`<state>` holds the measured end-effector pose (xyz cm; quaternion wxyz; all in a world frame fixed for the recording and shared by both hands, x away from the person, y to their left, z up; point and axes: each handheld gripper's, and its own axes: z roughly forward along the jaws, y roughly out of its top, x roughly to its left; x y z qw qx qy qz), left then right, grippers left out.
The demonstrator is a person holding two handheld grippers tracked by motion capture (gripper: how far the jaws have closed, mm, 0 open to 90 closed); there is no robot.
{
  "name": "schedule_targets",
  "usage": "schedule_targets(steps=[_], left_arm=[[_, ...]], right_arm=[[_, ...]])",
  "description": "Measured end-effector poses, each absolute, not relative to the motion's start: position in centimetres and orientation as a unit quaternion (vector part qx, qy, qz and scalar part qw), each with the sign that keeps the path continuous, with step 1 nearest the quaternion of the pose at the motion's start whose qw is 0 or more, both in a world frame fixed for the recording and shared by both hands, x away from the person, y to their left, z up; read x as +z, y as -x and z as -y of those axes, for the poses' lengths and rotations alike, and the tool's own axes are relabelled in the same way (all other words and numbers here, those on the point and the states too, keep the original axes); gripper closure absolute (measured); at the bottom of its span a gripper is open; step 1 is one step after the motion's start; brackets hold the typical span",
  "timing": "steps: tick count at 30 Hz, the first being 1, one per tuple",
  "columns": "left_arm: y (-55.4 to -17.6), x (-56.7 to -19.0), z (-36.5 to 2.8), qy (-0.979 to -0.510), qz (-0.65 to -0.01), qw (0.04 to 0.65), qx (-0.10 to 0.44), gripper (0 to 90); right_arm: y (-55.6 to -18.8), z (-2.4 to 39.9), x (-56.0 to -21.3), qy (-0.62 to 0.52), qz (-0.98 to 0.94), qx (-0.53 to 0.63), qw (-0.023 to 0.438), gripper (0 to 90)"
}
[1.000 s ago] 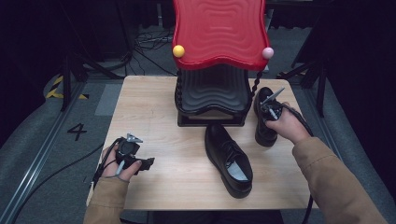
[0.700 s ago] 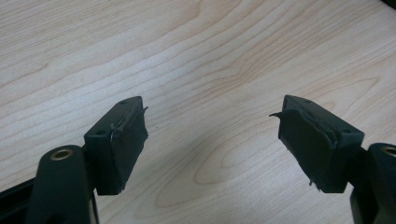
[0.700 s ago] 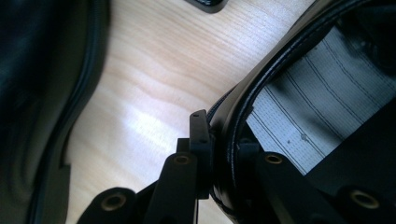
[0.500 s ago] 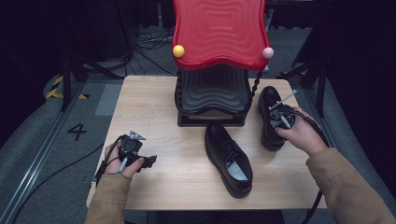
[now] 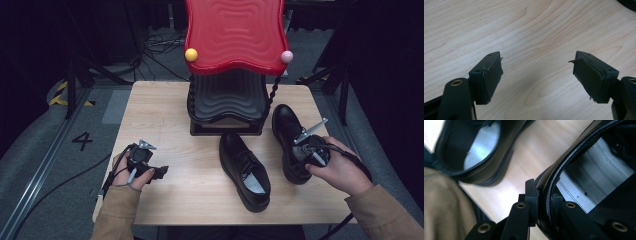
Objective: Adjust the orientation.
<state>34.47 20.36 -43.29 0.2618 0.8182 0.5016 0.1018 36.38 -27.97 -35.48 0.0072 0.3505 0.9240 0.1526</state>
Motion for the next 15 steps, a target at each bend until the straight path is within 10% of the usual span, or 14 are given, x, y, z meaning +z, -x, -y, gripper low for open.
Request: schedule_targets(steps=[15], left_arm=[[-34.3, -43.3, -20.4, -0.818, -0.504, 0.26, 0.1, 24.1]], right_arm=[[-31.7, 25.0, -36.9, -0.255, -0.957, 0.133, -0.026, 81.1]])
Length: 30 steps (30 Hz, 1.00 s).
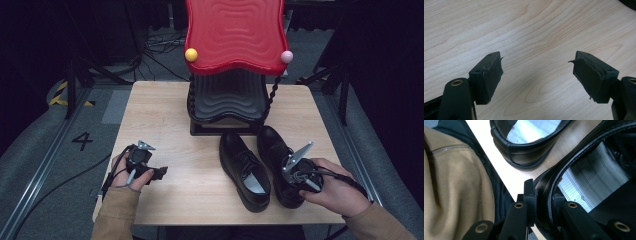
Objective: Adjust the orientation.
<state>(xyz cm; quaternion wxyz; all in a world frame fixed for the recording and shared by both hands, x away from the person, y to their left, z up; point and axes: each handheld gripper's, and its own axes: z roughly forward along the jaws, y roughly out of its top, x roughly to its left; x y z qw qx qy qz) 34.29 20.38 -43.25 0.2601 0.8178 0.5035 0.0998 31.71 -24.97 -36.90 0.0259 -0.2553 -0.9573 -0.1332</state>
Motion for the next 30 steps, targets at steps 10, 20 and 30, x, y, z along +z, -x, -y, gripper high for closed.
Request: schedule_targets(steps=[10, 20, 30], left_arm=[[-34.6, -43.3, -20.1, -0.82, -0.5, 0.261, 0.1, 24.0], [-34.9, -43.4, -19.8, -0.822, -0.497, 0.26, 0.097, 23.9], [-34.8, -43.4, -20.1, -0.819, -0.501, 0.264, 0.097, 23.9]], right_arm=[[-32.5, 23.1, -39.2, 0.221, 0.967, -0.126, 0.029, 81.5], [-31.7, 22.7, -39.7, 0.217, 0.966, -0.139, 0.02, 80.6], [-31.4, 22.3, -40.2, 0.234, 0.962, -0.139, 0.01, 80.5]])
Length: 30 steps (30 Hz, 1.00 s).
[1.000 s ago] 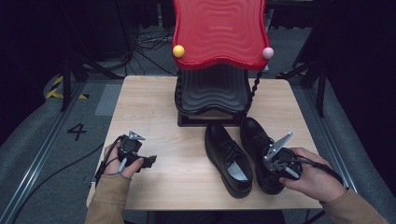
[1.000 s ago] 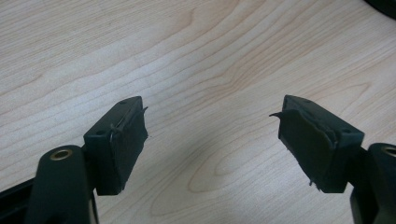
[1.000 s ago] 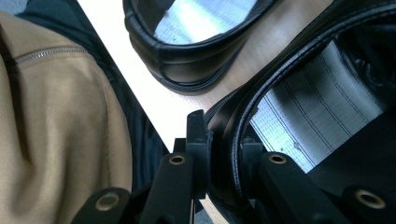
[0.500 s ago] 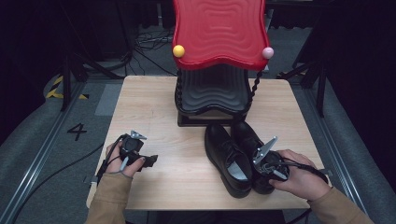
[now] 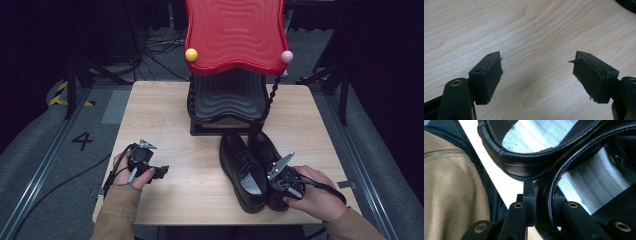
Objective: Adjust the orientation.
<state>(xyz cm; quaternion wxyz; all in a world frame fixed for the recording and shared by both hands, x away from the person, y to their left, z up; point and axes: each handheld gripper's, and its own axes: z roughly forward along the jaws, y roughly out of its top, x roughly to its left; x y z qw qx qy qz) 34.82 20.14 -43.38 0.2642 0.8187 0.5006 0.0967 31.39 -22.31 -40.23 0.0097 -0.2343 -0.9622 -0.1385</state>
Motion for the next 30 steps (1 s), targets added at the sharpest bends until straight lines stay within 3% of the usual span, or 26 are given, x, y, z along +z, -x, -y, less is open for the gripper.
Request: schedule_targets(steps=[12, 15, 21, 30], left_arm=[[-35.6, -43.1, -19.6, -0.821, -0.495, 0.269, 0.095, 23.9], [-35.9, -43.1, -19.2, -0.824, -0.49, 0.27, 0.094, 23.8], [-36.2, -43.0, -19.1, -0.826, -0.486, 0.27, 0.092, 23.8], [-35.8, -43.0, -19.4, -0.822, -0.49, 0.273, 0.098, 23.8]], right_arm=[[-31.2, 23.1, -39.0, 0.258, 0.951, -0.173, -0.005, 63.2], [-31.2, 23.5, -38.1, 0.301, 0.933, -0.196, -0.002, 58.1], [-31.9, 23.8, -37.0, 0.396, 0.886, -0.241, 0.011, 56.1], [-33.5, 22.5, -37.6, 0.492, 0.836, -0.238, 0.039, 46.8]])
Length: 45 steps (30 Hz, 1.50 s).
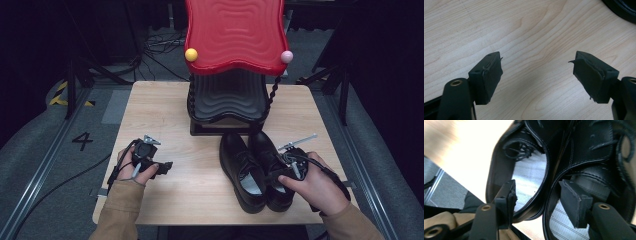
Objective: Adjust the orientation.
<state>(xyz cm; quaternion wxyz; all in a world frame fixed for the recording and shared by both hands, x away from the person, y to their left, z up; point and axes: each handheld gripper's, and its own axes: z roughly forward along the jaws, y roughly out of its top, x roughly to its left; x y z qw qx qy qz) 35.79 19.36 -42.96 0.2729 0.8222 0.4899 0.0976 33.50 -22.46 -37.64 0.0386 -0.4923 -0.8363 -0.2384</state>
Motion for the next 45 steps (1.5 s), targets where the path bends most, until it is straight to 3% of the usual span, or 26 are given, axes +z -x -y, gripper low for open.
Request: schedule_targets(steps=[10, 24, 45], left_arm=[[-35.5, -43.0, -19.6, -0.823, -0.491, 0.268, 0.1, 23.9], [-35.5, -43.3, -19.6, -0.822, -0.494, 0.266, 0.096, 23.8], [-35.5, -43.3, -19.4, -0.823, -0.491, 0.268, 0.097, 23.9]], right_arm=[[-34.8, 20.0, -39.5, 0.504, 0.844, -0.183, 0.021, 49.5], [-36.1, 18.5, -42.0, 0.543, 0.834, -0.097, -0.005, 70.9], [-37.3, 18.5, -41.8, 0.559, 0.826, -0.069, 0.03, 81.4]])
